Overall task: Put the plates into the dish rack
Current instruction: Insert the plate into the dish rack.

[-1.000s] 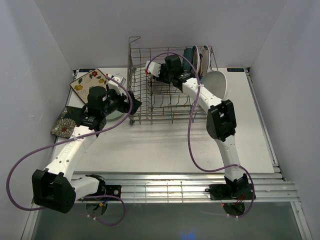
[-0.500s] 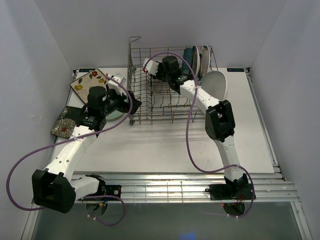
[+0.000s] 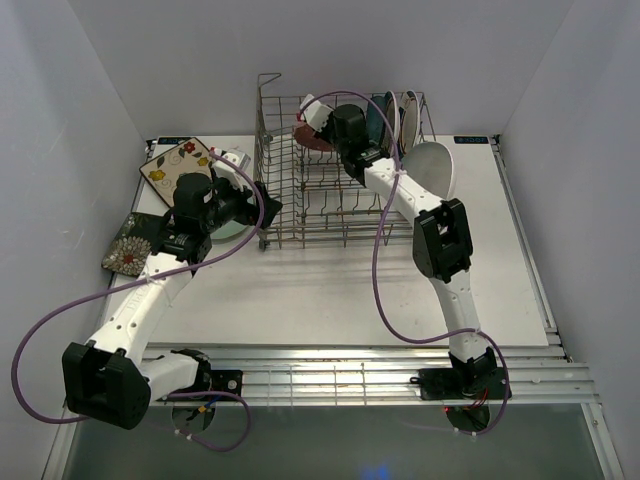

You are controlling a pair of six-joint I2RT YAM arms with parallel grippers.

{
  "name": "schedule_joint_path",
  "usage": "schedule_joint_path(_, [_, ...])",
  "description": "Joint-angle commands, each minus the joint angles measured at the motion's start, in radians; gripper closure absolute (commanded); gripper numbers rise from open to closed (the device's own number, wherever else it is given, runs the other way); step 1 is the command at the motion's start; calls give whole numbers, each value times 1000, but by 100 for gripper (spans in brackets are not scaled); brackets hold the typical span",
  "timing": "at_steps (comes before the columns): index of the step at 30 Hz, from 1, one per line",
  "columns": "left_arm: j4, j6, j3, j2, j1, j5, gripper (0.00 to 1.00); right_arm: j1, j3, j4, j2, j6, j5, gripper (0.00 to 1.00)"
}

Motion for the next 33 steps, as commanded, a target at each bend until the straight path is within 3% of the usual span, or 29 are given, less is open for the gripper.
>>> schedule_joint_path(1, [50,12,47,-47,-11,11,2,-21,76,95,-44,66,98,92])
schedule_joint_path(8, [53,12,47,-44,-11,9,2,-21,129,155,-31,82,242,92])
schedule_joint_path(16, [56,12,47,-41,-11,3,2,-21,147,178,-37,114,261,92])
schedule_joint_path(33, [54,13,49,-44,-11,-5,2,-14,182,198,-132,225,488,92])
